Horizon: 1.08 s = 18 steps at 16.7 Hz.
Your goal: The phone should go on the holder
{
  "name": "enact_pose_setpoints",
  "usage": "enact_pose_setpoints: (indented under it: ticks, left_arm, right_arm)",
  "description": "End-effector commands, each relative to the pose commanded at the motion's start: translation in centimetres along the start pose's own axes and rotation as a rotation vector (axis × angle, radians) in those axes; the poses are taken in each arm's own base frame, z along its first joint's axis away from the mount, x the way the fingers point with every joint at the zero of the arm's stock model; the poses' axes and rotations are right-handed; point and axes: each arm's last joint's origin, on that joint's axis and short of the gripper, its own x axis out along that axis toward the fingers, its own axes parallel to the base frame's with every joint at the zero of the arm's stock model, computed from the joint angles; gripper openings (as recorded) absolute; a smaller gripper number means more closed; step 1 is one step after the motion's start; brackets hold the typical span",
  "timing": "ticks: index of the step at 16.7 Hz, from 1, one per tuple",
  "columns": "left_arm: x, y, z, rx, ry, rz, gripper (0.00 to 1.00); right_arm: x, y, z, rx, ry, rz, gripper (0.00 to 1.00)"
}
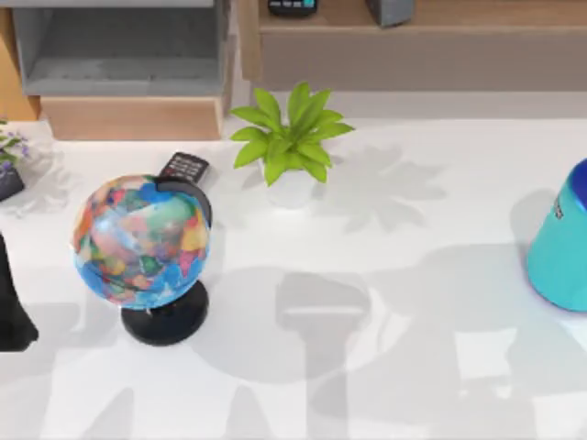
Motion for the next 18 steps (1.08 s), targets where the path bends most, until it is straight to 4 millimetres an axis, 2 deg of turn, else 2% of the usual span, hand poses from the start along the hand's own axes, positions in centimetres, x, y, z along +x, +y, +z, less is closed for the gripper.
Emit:
enact_pose_setpoints:
  ticks: [4,7,14,18]
  left_arm:
    - [0.0,0.0,0.0,0.000,0.000,0.000,1.00]
    - [0.0,0.0,0.0,0.000,0.000,0.000,1.00]
    - [0.0,0.0,0.0,0.000,0.000,0.000,1.00]
    - [0.0,0.0,0.0,0.000,0.000,0.000,1.00]
  right_arm:
    - [-0.4,-1.5,-3.9,0.050,0.087,-0.065,0.00]
    - [-0.6,-2.0,-5.6,0.080,0.130,-0.085,0.00]
    - [-0.6,-1.9,-5.7,0.081,0.131,-0.084,0.00]
    - [0.3,-1.8,-5.2,0.051,0.124,-0.061,0.00]
